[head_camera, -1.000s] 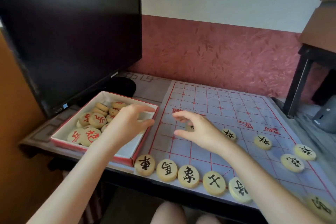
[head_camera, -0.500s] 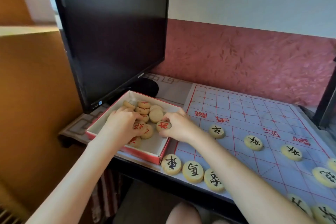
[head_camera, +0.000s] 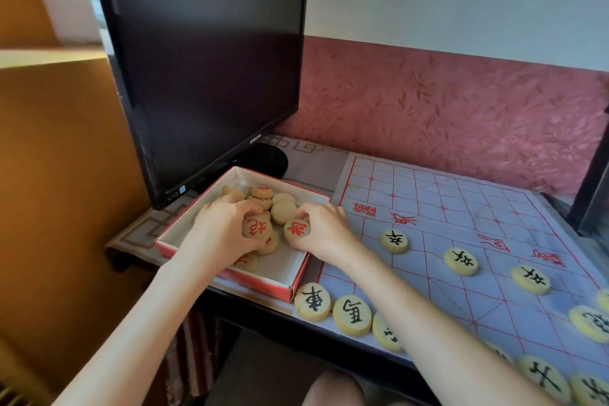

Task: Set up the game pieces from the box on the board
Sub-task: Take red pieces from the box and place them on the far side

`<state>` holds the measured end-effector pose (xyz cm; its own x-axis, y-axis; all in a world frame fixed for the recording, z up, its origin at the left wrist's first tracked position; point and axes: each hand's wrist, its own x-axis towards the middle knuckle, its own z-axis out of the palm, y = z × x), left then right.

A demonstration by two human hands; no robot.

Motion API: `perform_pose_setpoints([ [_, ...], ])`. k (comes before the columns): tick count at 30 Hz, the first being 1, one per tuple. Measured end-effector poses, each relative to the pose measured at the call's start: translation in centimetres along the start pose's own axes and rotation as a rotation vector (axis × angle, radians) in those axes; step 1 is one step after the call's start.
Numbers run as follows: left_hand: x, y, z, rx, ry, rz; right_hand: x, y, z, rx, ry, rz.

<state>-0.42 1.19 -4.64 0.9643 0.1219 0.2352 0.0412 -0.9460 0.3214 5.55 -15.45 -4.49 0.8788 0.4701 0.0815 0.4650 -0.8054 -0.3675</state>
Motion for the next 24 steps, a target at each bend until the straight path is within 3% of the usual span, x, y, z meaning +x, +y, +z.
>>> perform_pose_setpoints([
  [6,0.5,1.6,-0.2,-0.155,0.04,0.011,0.1,1.5,-1.5,0.26,0.128,-0.02],
  [24,7.9,11.6,3.4,-0.323,-0.032,0.21,-1.5,12.8,-7.7,0.278,0.224,0.079],
])
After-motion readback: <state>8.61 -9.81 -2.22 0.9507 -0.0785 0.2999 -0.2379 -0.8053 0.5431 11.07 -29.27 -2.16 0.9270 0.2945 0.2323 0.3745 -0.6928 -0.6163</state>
